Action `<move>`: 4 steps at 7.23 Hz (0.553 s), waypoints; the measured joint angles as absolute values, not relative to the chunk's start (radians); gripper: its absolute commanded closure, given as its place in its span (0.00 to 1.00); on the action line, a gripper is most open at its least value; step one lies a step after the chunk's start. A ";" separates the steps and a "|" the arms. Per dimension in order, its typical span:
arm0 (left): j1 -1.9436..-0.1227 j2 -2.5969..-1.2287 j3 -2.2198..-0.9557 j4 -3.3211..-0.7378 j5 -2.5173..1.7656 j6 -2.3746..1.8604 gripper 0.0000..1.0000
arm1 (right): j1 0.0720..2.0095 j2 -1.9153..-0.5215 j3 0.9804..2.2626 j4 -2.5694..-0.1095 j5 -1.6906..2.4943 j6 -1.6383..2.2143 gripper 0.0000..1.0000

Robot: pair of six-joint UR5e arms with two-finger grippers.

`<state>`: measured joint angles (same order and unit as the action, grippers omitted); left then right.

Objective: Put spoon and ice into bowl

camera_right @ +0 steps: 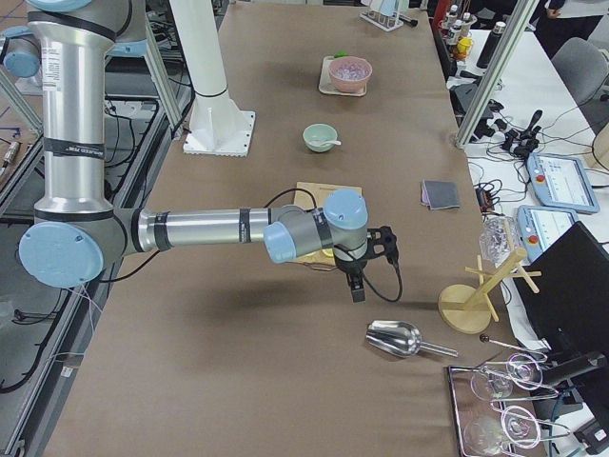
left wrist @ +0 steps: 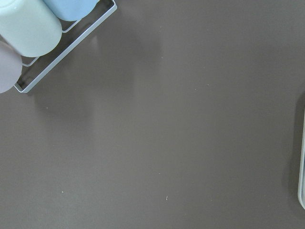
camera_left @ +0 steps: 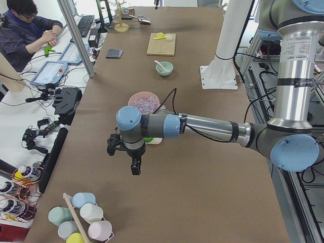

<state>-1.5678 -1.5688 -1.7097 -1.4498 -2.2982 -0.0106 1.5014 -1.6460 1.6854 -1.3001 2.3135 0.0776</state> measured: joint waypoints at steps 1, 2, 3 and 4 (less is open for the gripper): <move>-1.568 -1.562 -1.709 -1.460 -2.298 -0.011 0.02 | 1.559 -1.653 1.676 -1.353 2.323 -0.004 0.00; -1.568 -1.560 -1.705 -1.464 -2.298 -0.011 0.02 | 1.589 -1.653 1.682 -1.427 2.325 -0.065 0.00; -1.568 -1.559 -1.699 -1.465 -2.298 -0.011 0.02 | 1.603 -1.652 1.712 -1.528 2.322 -0.100 0.00; -1.568 -1.559 -1.696 -1.466 -2.298 -0.012 0.02 | 1.608 -1.646 1.762 -1.673 2.316 -0.113 0.00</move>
<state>-1.5677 -1.5590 -1.6960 -1.4661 -2.2976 -0.0117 1.6077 -1.6460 1.7618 -1.6730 2.3157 -0.1133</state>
